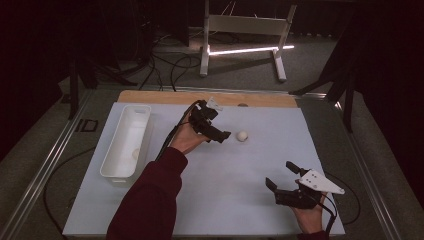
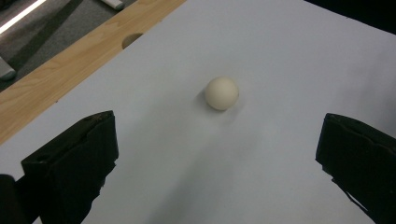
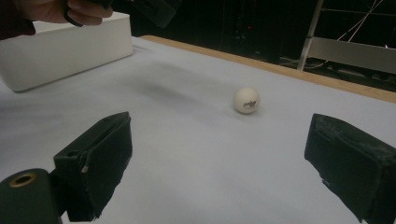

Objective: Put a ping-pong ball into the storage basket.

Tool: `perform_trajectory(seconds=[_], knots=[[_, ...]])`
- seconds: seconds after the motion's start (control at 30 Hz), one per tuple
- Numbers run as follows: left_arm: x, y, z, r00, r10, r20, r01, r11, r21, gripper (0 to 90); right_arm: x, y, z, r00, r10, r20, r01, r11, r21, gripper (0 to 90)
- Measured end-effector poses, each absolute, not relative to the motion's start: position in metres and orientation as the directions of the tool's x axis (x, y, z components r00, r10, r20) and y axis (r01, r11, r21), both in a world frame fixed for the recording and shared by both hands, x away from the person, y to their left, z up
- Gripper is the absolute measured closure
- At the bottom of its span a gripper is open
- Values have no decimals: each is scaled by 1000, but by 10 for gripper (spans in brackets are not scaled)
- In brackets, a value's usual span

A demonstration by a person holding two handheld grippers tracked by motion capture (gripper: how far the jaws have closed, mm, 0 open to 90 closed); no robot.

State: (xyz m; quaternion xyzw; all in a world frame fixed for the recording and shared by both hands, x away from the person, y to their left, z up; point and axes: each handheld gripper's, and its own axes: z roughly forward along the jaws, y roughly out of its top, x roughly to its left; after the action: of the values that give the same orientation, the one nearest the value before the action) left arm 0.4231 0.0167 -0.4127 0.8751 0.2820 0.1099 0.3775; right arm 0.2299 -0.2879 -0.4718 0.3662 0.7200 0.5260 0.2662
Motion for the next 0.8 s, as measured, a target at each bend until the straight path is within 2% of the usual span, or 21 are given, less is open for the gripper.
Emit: perform_trajectory(seconds=[0.8], knots=[[433, -5, -419, 828, 560, -27, 408, -567, 715, 0, 230, -290, -471, -587, 810, 9, 246, 168, 954, 72]])
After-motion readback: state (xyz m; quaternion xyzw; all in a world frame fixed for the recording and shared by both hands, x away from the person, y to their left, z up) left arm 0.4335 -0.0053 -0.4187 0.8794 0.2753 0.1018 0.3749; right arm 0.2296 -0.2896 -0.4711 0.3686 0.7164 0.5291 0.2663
